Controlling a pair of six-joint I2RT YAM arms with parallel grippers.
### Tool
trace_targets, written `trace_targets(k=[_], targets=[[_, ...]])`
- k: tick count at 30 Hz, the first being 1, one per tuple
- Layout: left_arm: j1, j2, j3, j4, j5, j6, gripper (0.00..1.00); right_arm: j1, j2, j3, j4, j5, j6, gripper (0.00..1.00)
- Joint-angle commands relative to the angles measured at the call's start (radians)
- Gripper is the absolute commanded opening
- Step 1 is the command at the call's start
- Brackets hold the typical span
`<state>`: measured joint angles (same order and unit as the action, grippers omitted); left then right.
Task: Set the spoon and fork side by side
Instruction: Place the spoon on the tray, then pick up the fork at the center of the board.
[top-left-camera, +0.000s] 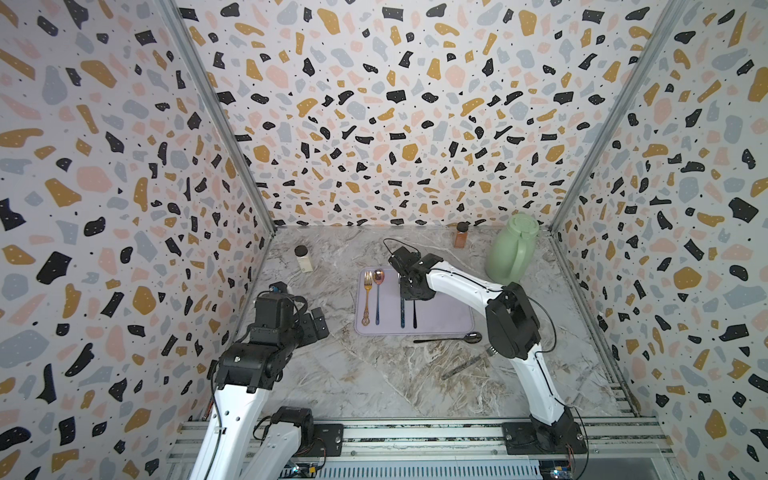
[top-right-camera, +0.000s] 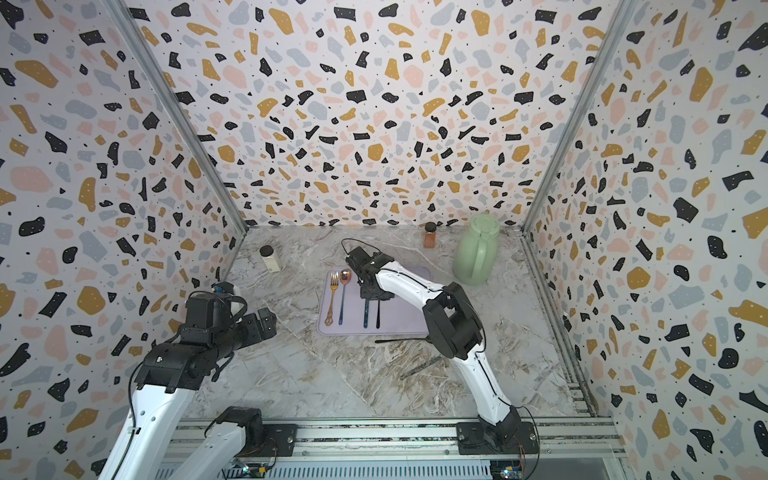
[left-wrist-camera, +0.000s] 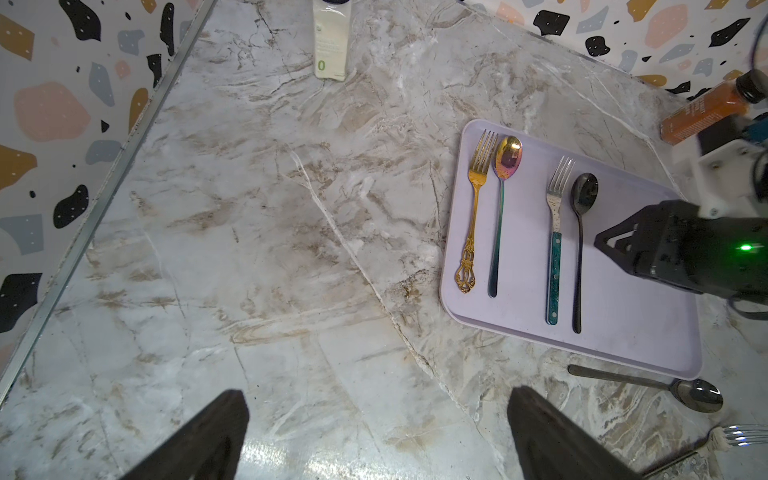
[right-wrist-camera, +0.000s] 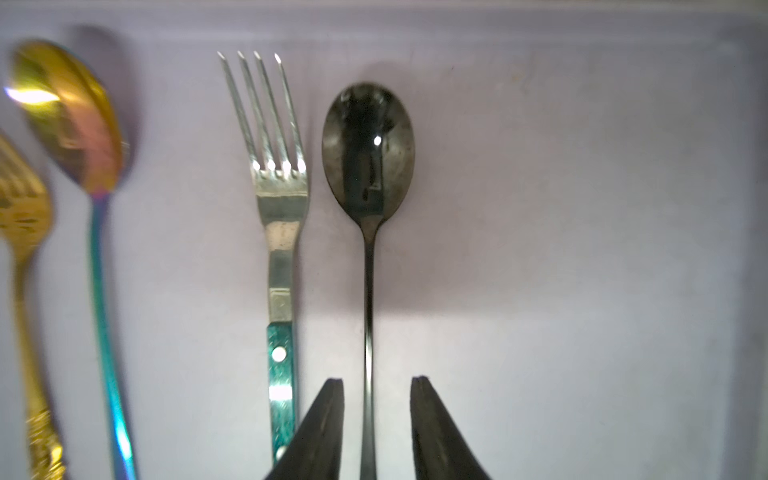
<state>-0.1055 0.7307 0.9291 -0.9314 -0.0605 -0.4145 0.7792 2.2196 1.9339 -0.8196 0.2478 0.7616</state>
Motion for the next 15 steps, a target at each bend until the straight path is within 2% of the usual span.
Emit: trace_targets(k=[1, 5, 15], targets=[[0.007, -0.001, -0.01, 0.039, 0.01, 0.004, 1.0, 0.0, -0.163, -0.003, -0.044, 0.046, -0.016, 0.34], [0.007, 0.001, -0.009, 0.038, 0.018, 0.006, 1.0, 0.0, -0.261, -0.041, -0.044, 0.057, -0.03, 0.34], [0.006, 0.007, 0.007, 0.063, 0.12, 0.022, 1.0, 0.0, -0.512, -0.186, -0.042, 0.098, -0.083, 0.35]])
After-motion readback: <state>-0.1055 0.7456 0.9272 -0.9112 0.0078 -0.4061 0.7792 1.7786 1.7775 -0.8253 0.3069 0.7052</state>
